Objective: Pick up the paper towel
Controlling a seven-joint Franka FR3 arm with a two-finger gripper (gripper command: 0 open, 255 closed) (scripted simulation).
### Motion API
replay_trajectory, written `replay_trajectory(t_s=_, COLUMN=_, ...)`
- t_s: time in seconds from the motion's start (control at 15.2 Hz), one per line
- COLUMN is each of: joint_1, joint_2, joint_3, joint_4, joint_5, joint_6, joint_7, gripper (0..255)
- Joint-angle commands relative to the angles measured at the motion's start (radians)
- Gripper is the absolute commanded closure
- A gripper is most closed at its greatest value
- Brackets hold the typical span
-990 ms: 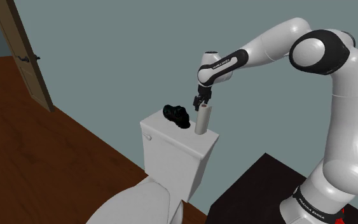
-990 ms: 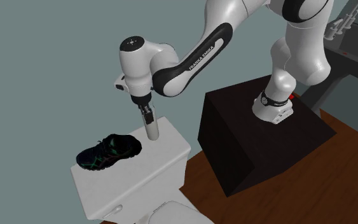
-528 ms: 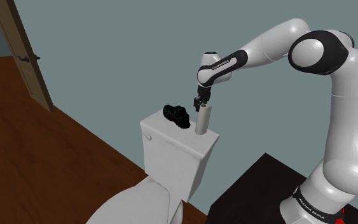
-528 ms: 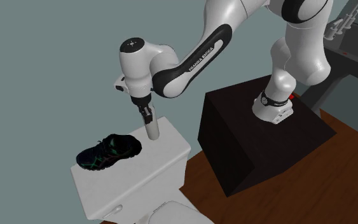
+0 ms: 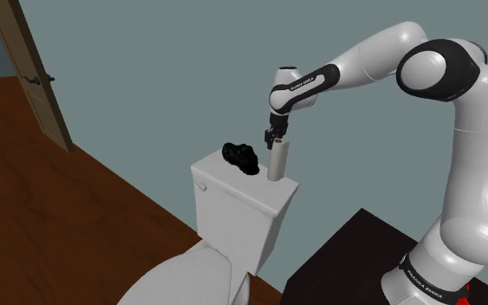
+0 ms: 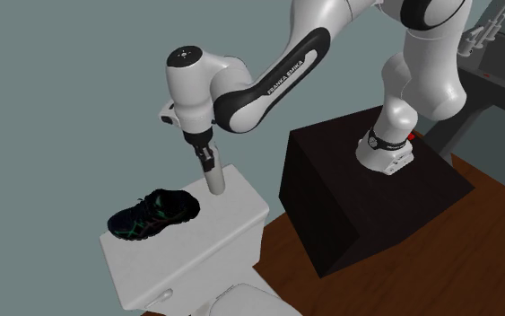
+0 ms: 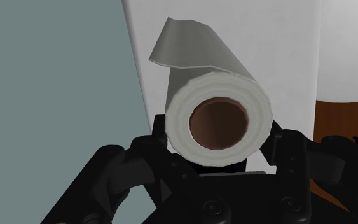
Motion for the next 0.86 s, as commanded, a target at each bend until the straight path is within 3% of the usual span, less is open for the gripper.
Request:
replay_trajectory(t_s=0.0, joint_1=-0.001, joint_2=-0.015, joint_3=-0.001, joint_4=0.004, joint_5=0.0, joint_6=-0.019, joint_7=-0.002, gripper=255)
replay_trajectory(t_s=0.79, joint_1=0.0, joint_2=-0.072, joint_3=-0.002, joint_4=0.064, joint_5=-0.002, joint_6=-0.136, joint_7=-0.005, gripper=255)
